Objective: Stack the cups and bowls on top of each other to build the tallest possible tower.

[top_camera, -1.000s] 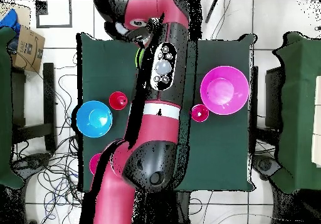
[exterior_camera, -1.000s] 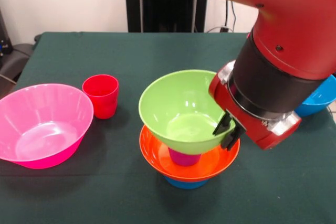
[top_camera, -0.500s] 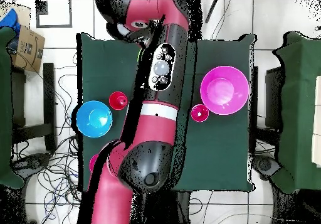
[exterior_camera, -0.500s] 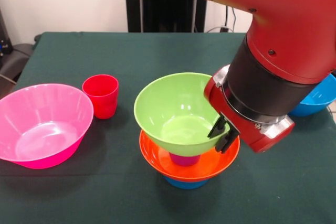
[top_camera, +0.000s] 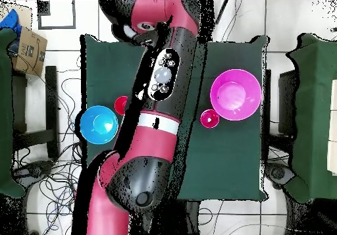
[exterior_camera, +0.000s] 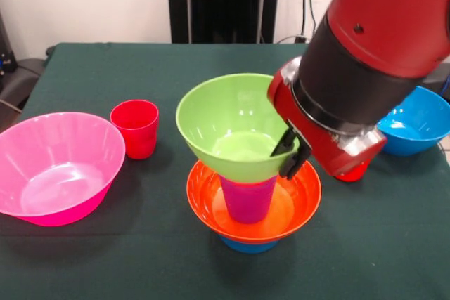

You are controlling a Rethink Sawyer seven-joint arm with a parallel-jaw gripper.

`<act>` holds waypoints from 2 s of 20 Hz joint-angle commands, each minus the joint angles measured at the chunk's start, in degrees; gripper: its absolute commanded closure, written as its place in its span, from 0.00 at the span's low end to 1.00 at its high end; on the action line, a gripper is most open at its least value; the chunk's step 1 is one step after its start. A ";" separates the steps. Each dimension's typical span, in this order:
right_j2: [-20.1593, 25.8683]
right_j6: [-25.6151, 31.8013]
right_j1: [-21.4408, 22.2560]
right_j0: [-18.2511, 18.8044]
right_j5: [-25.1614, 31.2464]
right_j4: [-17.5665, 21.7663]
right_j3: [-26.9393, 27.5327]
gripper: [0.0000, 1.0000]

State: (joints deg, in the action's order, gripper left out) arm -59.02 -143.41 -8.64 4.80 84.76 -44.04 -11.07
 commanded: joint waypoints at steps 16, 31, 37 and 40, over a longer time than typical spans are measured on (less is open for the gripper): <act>10.95 3.74 5.03 -5.81 -12.97 8.43 -18.65 1.00; 16.65 7.39 8.65 -6.90 -14.07 11.69 -25.06 1.00; 18.04 7.83 9.53 -6.43 -11.91 12.14 -24.55 1.00; 18.26 7.55 9.72 -6.31 -11.17 12.36 -24.09 1.00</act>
State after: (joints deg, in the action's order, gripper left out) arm -48.49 -143.41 -0.96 -1.78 70.69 -36.15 -31.79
